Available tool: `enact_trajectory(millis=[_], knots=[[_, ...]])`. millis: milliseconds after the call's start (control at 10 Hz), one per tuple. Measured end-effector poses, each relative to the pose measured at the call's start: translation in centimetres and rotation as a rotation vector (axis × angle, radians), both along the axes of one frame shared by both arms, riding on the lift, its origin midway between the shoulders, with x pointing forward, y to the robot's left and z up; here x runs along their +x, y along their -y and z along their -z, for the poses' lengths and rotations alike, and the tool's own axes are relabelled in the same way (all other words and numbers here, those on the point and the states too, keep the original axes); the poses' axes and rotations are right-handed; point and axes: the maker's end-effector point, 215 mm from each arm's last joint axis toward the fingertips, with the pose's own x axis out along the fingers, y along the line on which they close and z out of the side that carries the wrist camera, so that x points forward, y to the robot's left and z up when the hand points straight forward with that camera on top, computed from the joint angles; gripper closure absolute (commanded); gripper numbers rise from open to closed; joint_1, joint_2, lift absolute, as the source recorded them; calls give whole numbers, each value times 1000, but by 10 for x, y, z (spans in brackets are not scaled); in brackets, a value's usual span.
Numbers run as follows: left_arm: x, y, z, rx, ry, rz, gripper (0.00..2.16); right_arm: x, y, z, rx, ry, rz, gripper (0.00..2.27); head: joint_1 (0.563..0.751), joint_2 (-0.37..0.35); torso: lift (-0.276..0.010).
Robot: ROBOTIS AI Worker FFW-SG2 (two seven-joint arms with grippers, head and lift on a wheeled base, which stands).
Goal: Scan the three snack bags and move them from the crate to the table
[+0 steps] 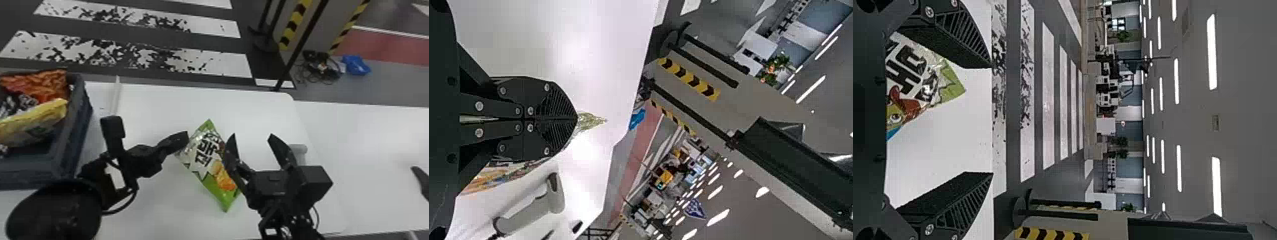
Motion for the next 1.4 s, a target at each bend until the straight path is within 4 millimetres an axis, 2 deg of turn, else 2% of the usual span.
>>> enact_trajectory(millis=[100,200,300,400,800,1000,1200,1400], knots=[[-6,19,10,28,4,30,2047,0,-1,1,0,-1,-2,124,695,-249,-62],[-14,36,21,55,6,56,1740,0,-1,1,-1,0,-3,124,695,-278,-62],[-17,46,25,80,25,61,232,-1,-3,1,0,0,-6,124,695,-294,-62],[-14,46,23,89,51,51,-2,-1,-3,1,-1,1,-6,124,695,-296,-62],[4,5,-5,164,179,-45,33,-5,-5,0,1,1,-9,124,695,-243,-62],[8,-36,-41,151,235,-134,33,-8,-6,1,-3,-3,-10,124,695,-201,-62],[6,-114,-89,180,306,-288,33,-10,-3,7,-7,-15,-6,124,695,-104,-62],[-12,-179,-136,230,369,-424,33,-12,0,21,-13,-41,-5,113,695,-26,-62]])
